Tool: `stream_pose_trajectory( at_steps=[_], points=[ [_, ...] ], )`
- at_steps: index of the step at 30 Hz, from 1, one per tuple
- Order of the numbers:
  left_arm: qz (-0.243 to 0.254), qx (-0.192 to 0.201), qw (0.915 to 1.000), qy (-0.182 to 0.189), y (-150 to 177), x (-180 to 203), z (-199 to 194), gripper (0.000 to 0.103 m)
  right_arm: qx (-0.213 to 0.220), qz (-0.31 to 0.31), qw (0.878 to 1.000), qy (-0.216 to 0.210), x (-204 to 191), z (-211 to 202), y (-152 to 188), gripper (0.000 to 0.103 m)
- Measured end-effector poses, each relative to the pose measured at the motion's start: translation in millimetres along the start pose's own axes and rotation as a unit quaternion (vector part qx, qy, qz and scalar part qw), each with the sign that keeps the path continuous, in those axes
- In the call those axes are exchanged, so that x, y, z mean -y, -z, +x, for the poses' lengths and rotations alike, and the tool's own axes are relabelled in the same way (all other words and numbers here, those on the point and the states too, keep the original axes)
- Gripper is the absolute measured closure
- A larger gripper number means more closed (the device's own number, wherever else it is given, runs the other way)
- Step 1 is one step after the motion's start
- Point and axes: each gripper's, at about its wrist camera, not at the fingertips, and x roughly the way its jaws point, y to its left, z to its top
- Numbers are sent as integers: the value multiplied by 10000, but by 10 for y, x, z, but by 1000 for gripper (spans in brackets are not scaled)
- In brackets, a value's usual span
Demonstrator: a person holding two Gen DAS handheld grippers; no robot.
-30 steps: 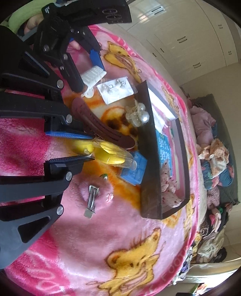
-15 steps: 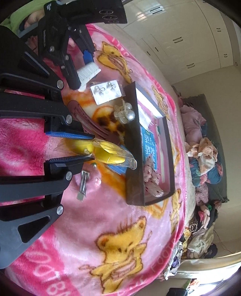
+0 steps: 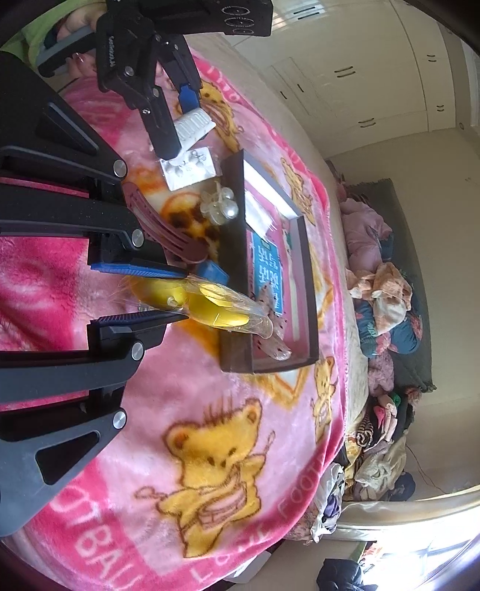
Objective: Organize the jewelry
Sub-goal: 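Carry the claw clip and hair ties into the box and release both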
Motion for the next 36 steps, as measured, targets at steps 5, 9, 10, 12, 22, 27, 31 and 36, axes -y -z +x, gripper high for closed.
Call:
stream_pose_trajectory(
  at_steps=[5, 9, 10, 12, 22, 27, 31, 36],
  points=[
    [2, 80, 10000, -56, -123, -37, 48, 36, 72, 15, 10000, 54, 64, -10, -60, 87],
    [-23, 126, 9999, -108, -229, -91, 94, 36, 152, -5, 9999, 67, 102, 9, -151, 87],
    [-23, 144, 9998, -135, -265, -109, 112, 36, 176, -13, 9998, 62, 105, 13, -175, 87],
    [-43, 175, 9997, -166, -307, -133, 124, 36, 230, -41, 9997, 69, 113, 27, -234, 87],
    [-304, 422, 9980, -372, -616, -307, 221, 36, 322, -139, 9993, 97, 147, 160, -464, 87],
    [-361, 431, 9975, -439, -716, -341, 309, 36, 398, -121, 9991, 118, 183, 229, -597, 87],
    [-391, 400, 9972, -492, -789, -362, 393, 36, 465, -115, 9987, 157, 226, 280, -696, 87],
    [-443, 348, 9971, -517, -900, -381, 529, 36, 494, -74, 9985, 216, 325, 364, -798, 87]
  ],
)
